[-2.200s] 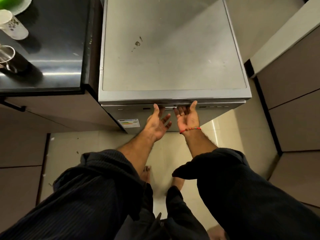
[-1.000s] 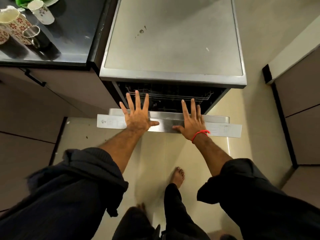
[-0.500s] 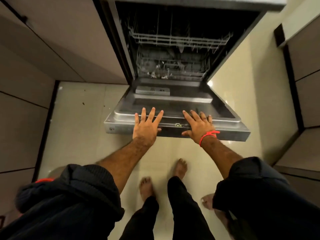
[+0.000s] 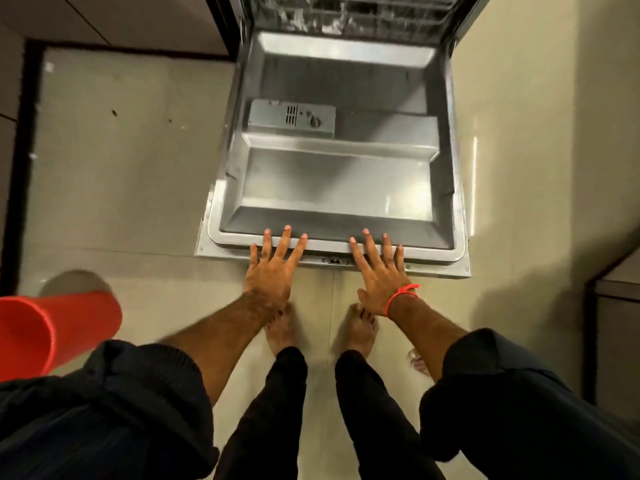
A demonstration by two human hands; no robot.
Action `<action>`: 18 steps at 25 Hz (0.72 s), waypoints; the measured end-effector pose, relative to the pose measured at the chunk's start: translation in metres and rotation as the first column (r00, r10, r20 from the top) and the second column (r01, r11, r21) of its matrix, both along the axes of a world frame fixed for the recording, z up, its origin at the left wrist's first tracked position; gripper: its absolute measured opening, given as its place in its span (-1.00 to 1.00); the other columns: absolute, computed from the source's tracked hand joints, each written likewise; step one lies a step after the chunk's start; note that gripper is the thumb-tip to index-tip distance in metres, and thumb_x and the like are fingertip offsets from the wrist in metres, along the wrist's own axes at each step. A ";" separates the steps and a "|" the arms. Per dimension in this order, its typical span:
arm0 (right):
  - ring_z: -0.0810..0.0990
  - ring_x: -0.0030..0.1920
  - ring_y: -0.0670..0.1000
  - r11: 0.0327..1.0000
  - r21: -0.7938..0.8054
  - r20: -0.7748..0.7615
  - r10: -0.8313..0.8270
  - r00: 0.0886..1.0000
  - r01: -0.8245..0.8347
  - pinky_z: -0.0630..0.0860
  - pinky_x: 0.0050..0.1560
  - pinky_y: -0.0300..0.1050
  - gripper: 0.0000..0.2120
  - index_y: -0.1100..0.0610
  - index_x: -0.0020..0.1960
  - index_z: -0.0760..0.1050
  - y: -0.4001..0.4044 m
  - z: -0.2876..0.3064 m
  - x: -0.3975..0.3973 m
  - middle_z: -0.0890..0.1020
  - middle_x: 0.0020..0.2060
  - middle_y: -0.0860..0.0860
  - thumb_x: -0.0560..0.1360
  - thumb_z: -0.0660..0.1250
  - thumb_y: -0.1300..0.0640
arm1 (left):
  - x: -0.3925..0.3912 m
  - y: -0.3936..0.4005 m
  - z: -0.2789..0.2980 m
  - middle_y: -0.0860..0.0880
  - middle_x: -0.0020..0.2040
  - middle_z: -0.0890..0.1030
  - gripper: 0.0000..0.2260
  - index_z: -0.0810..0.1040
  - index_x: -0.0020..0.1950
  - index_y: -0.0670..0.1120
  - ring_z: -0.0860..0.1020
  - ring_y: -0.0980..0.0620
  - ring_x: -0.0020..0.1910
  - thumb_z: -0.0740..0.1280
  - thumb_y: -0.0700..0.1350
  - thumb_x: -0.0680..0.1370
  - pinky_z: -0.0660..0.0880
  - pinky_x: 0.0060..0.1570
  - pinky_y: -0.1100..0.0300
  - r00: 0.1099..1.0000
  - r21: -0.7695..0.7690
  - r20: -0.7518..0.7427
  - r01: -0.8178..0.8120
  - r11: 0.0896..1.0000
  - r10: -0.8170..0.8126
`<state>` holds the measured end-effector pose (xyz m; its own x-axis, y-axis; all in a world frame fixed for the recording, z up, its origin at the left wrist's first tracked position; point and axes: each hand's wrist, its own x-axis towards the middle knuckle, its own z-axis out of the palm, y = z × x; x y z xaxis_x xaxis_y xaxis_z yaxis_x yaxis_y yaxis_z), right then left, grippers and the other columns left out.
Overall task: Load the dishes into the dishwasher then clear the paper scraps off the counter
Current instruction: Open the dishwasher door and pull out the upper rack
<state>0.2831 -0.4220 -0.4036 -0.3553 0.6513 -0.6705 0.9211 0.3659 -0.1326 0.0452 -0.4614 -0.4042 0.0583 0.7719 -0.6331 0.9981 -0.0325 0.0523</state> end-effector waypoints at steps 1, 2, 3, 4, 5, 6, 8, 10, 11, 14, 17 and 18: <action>-0.44 0.49 0.32 1.000 -0.015 0.009 0.002 1.000 -0.002 -0.32 0.46 0.37 0.11 -0.09 0.49 -0.52 -0.007 -0.021 0.000 -0.47 0.50 0.06 0.39 0.35 0.00 | 0.001 -0.006 -0.017 -0.10 0.61 -0.37 0.00 -0.40 0.58 0.11 -0.27 -0.33 0.58 0.33 -0.31 0.52 -0.13 0.53 -0.27 1.000 -0.017 0.002 0.007 1.000 -0.007; -0.48 0.47 0.31 1.000 -0.022 0.017 -0.006 1.000 0.007 -0.34 0.46 0.37 0.14 -0.10 0.47 -0.56 -0.013 -0.040 0.000 -0.49 0.49 0.05 0.38 0.35 0.02 | 0.002 -0.011 -0.033 -0.12 0.60 -0.39 0.02 -0.40 0.59 0.09 -0.28 -0.34 0.57 0.35 -0.31 0.50 -0.13 0.54 -0.26 1.000 -0.031 0.004 0.012 0.999 -0.012; -0.51 0.45 0.30 0.999 -0.028 0.025 -0.017 1.000 0.017 -0.37 0.45 0.37 0.15 -0.11 0.45 -0.60 -0.018 -0.057 -0.001 -0.51 0.48 0.05 0.37 0.35 0.04 | 0.002 -0.014 -0.049 -0.13 0.59 -0.40 0.05 -0.40 0.59 0.08 -0.28 -0.35 0.57 0.38 -0.29 0.48 -0.12 0.54 -0.26 1.000 -0.048 0.003 0.013 0.999 -0.013; -0.54 0.43 0.29 0.999 -0.039 0.036 -0.021 0.999 0.022 -0.38 0.44 0.36 0.16 -0.13 0.42 -0.63 -0.020 -0.073 -0.001 -0.52 0.48 0.04 0.37 0.35 0.06 | 0.003 -0.015 -0.063 -0.14 0.59 -0.41 0.06 -0.41 0.58 0.07 -0.28 -0.36 0.57 0.40 -0.27 0.48 -0.12 0.55 -0.25 1.000 -0.072 -0.001 0.016 0.997 -0.016; -0.55 0.42 0.28 0.998 -0.056 0.045 -0.015 0.999 0.018 -0.38 0.45 0.36 0.16 -0.14 0.39 -0.66 -0.021 -0.086 -0.001 -0.52 0.48 0.04 0.38 0.34 0.08 | 0.002 -0.014 -0.074 -0.14 0.59 -0.41 0.07 -0.41 0.58 0.07 -0.28 -0.36 0.57 0.41 -0.25 0.48 -0.11 0.55 -0.24 1.000 -0.101 -0.001 0.022 0.995 -0.022; -0.55 0.42 0.27 0.997 -0.079 0.056 -0.001 0.998 0.005 -0.36 0.45 0.35 0.16 -0.14 0.38 -0.66 -0.019 -0.097 -0.001 -0.52 0.48 0.04 0.39 0.34 0.08 | 0.001 -0.011 -0.083 -0.14 0.59 -0.41 0.06 -0.41 0.58 0.08 -0.28 -0.35 0.57 0.41 -0.24 0.48 -0.11 0.56 -0.23 1.000 -0.134 0.000 0.031 0.991 -0.031; -0.49 0.46 0.26 0.991 -0.130 0.073 0.027 0.997 -0.017 -0.31 0.48 0.35 0.13 -0.14 0.43 -0.60 -0.015 -0.119 0.001 -0.49 0.49 0.02 0.40 0.35 0.09 | 0.000 -0.005 -0.103 -0.14 0.60 -0.39 0.00 -0.38 0.60 0.07 -0.27 -0.34 0.57 0.34 -0.28 0.50 -0.11 0.57 -0.22 0.999 -0.187 0.009 0.051 0.981 -0.050; -0.42 0.51 0.26 0.979 -0.201 0.071 0.048 0.996 -0.033 -0.25 0.50 0.33 0.07 -0.14 0.50 -0.49 -0.005 -0.133 0.002 -0.46 0.51 0.00 0.42 0.33 0.11 | -0.001 0.002 -0.117 -0.13 0.61 -0.35 -0.08 -0.34 0.61 0.07 -0.25 -0.33 0.58 0.25 -0.33 0.52 -0.10 0.57 -0.20 0.998 -0.229 0.023 0.063 0.971 -0.060; -0.40 0.52 0.26 0.972 -0.232 0.067 0.054 0.996 -0.037 -0.23 0.51 0.33 0.04 -0.13 0.52 -0.46 -0.001 -0.137 0.001 -0.44 0.52 0.00 0.44 0.31 0.12 | -0.002 0.004 -0.123 -0.13 0.62 -0.34 -0.09 -0.33 0.62 0.08 -0.24 -0.33 0.59 0.23 -0.33 0.52 -0.10 0.57 -0.19 0.998 -0.251 0.034 0.059 0.966 -0.052; -0.39 0.52 0.25 0.955 -0.291 0.069 0.078 0.995 -0.055 -0.20 0.51 0.32 0.02 -0.15 0.52 -0.46 0.008 -0.148 0.002 -0.44 0.52 -0.02 0.46 0.30 0.12 | -0.005 0.014 -0.131 -0.08 0.62 -0.33 -0.12 -0.30 0.62 0.11 -0.24 -0.30 0.59 0.22 -0.30 0.53 -0.08 0.57 -0.15 0.996 -0.348 0.087 0.043 0.937 -0.014; -0.36 0.53 0.24 0.927 -0.371 0.099 0.099 0.990 -0.056 -0.16 0.53 0.29 -0.01 -0.15 0.53 -0.43 0.020 -0.145 0.000 -0.42 0.53 -0.02 0.50 0.31 0.07 | -0.014 0.029 -0.122 -0.03 0.62 -0.34 -0.18 -0.27 0.63 0.11 -0.28 -0.27 0.59 0.21 -0.24 0.58 -0.05 0.57 -0.11 0.982 -0.461 0.177 0.019 0.887 0.071; -0.29 0.55 0.24 0.922 -0.386 0.087 0.080 0.993 -0.041 -0.10 0.54 0.27 -0.06 -0.13 0.56 -0.36 0.027 -0.135 -0.003 -0.35 0.56 -0.01 0.51 0.30 0.08 | -0.018 0.033 -0.116 -0.03 0.63 -0.31 -0.24 -0.22 0.64 0.07 -0.24 -0.25 0.60 0.20 -0.22 0.61 -0.04 0.56 -0.07 0.970 -0.457 0.222 0.015 0.889 0.098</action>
